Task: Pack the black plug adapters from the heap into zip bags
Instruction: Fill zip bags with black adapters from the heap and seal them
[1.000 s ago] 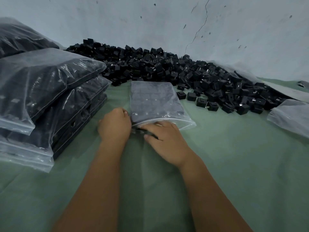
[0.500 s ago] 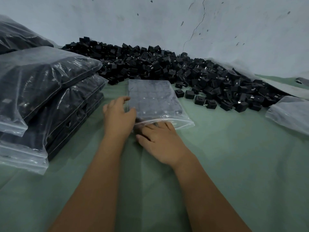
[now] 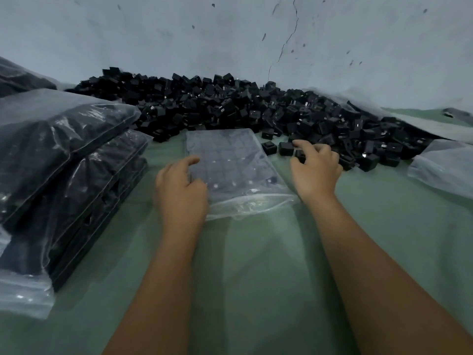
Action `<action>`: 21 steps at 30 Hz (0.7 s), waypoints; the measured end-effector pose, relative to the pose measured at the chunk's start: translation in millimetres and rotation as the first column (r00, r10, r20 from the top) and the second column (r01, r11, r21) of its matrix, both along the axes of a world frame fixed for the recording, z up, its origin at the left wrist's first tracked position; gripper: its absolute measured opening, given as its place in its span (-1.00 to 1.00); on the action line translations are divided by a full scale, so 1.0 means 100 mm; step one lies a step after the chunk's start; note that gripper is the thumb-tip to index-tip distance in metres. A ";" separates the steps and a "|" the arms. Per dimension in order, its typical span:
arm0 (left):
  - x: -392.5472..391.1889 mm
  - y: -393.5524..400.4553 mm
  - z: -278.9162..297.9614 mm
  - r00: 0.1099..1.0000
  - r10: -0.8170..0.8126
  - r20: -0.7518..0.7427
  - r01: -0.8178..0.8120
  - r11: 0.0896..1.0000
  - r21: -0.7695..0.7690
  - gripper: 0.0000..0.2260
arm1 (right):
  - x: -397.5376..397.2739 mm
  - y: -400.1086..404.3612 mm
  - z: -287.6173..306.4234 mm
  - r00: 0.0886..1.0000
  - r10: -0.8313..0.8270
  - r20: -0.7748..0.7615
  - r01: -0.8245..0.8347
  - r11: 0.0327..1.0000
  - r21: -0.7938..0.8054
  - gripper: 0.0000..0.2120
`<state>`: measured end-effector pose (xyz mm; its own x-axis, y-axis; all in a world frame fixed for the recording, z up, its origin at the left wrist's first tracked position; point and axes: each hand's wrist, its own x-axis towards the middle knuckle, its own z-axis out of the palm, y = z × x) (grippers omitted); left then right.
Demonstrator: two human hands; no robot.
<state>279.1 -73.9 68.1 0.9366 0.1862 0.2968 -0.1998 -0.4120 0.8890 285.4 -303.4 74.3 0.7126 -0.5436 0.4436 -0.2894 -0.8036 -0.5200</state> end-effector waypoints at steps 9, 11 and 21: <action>0.16 0.08 -0.03 0.969 0.152 -0.196 -0.213 0.915 -0.342 -0.69 | 0.89 -0.09 0.06 0.812 0.362 -0.459 -0.461 0.879 -0.122 -0.63; 0.15 0.08 -0.03 0.964 0.166 -0.209 -0.234 0.903 -0.360 -0.70 | 0.90 -0.15 0.09 0.906 0.220 -0.363 -0.324 0.910 -0.258 -0.68; 0.16 0.06 -0.04 0.963 0.143 -0.228 -0.222 0.901 -0.372 -0.70 | 0.96 -0.62 0.11 0.787 -0.012 -0.616 -0.087 0.987 -0.131 -0.44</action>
<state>294.7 -68.3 63.7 0.9058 0.4234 -0.0160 0.0346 -0.0361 0.9987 381.1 -365.0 85.1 0.8791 -0.4760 -0.0233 -0.4752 -0.8717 -0.1199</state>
